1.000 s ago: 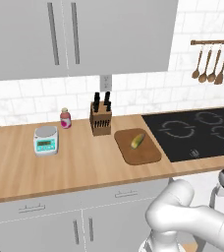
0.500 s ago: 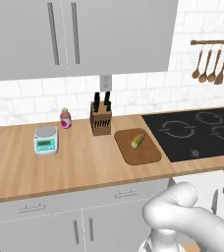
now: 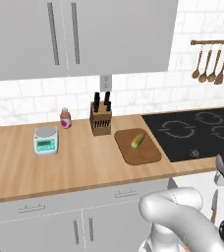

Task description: Place the appropriate cutting tool for cutting the cucumber skin on the cutting board.

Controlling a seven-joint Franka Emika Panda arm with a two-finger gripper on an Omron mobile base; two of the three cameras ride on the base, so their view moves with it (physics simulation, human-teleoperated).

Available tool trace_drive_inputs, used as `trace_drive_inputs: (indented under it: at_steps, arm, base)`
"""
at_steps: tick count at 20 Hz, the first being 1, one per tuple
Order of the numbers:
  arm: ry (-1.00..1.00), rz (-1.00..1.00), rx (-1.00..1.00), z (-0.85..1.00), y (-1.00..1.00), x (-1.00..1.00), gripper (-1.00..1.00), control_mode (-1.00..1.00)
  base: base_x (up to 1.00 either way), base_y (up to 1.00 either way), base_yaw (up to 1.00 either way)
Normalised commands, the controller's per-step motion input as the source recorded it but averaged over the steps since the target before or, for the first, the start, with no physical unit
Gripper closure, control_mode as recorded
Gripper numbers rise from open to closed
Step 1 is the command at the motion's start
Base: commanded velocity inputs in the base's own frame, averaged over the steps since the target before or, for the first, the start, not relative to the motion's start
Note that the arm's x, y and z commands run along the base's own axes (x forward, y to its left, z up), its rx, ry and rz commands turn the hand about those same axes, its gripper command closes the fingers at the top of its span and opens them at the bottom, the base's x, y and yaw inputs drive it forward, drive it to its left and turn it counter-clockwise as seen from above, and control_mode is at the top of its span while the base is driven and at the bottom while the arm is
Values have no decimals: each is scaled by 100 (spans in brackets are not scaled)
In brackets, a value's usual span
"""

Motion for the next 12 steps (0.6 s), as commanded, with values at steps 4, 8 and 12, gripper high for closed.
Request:
trace_drive_inputs:
  at_steps: [4, 8, 12]
  arm:
    - [1, -6, 0, 100, 100, 29, 100, -100]
    - [0, -16, 0, 81, 100, 77, 100, -100]
    - [0, -21, 0, 53, 100, 98, 100, -100]
  base:
    - [0, 0, 0]
    - [0, 0, 0]
    - [0, 0, 0]
